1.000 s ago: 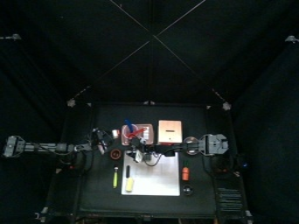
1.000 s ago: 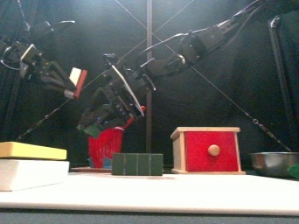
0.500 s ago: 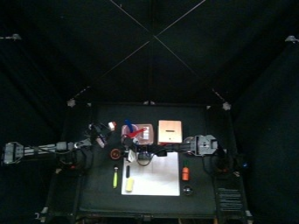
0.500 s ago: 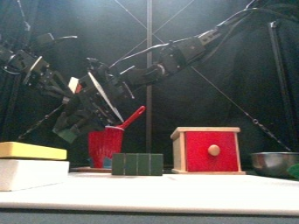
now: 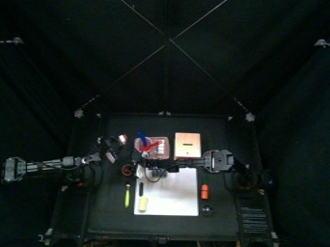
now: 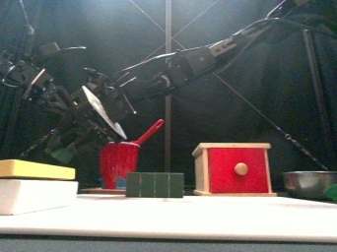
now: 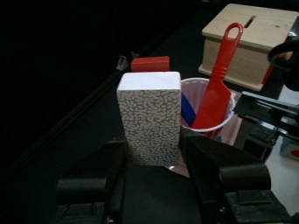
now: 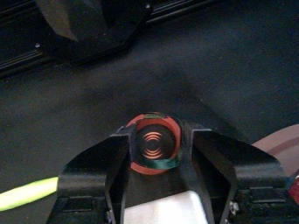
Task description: Unwrap salmon sushi
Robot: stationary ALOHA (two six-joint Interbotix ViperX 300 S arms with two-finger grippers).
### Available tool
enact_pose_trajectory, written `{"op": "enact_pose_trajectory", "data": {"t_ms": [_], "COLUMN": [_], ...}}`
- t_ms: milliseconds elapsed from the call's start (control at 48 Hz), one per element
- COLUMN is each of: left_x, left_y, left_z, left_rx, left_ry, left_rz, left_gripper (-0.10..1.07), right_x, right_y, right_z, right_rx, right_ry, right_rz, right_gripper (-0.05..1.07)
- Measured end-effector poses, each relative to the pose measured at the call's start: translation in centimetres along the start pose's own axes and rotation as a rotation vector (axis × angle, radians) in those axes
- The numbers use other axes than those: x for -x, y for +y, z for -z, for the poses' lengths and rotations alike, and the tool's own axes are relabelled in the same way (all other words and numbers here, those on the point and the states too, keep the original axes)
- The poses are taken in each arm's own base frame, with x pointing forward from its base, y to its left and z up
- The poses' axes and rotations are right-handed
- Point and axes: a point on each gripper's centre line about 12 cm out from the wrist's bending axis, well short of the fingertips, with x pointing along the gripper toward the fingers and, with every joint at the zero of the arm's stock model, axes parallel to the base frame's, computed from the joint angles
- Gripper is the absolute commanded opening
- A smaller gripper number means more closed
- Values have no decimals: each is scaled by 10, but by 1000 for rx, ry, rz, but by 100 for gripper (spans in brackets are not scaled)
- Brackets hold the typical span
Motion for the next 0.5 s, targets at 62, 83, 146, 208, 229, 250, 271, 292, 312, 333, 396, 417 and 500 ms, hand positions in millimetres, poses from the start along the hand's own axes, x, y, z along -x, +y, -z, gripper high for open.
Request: {"op": "enact_pose_trajectory", "data": {"t_ms": [62, 83, 146, 208, 229, 250, 271, 292, 312, 333, 396, 417, 500], "left_x": [0, 0, 0, 0, 0, 0, 0, 0, 0, 0, 0, 0, 0], "left_y": [0, 0, 0, 1, 1, 1, 1, 1, 1, 1, 1, 1, 1], "left_z": [1, 1, 1, 1, 1, 1, 1, 1, 1, 1, 1, 1, 1], "left_rx": [2, 0, 0, 2, 0, 1, 1, 3, 3, 3, 2, 2, 2], "left_ry": [1, 1, 3, 1, 4, 1, 2, 1, 1, 1, 4, 4, 3], "left_rz": [0, -1, -1, -3, -3, -4, -4, -4, -4, -4, -4, -4, -4], "left_gripper": [68, 68, 68, 68, 68, 68, 68, 68, 68, 68, 68, 68, 68], "right_x": [-3, -4, -6, -7, -8, -8, -8, -8, -8, -8, -8, -8, -8], "right_y": [-1, -1, -1, -1, -1, -1, -1, -1, -1, -1, 0, 0, -1], "right_z": [1, 1, 2, 5, 5, 6, 6, 6, 6, 6, 6, 6, 6], "right_rx": [0, 0, 1, 1, 2, 1, 1, 1, 1, 2, 1, 1, 1], "right_ry": [9, 10, 14, 20, 21, 23, 23, 23, 23, 23, 24, 24, 26], "right_rz": [6, 8, 10, 11, 11, 12, 12, 12, 12, 12, 12, 12, 12], "right_gripper": [83, 83, 84, 86, 86, 87, 88, 88, 89, 90, 93, 93, 95]}}
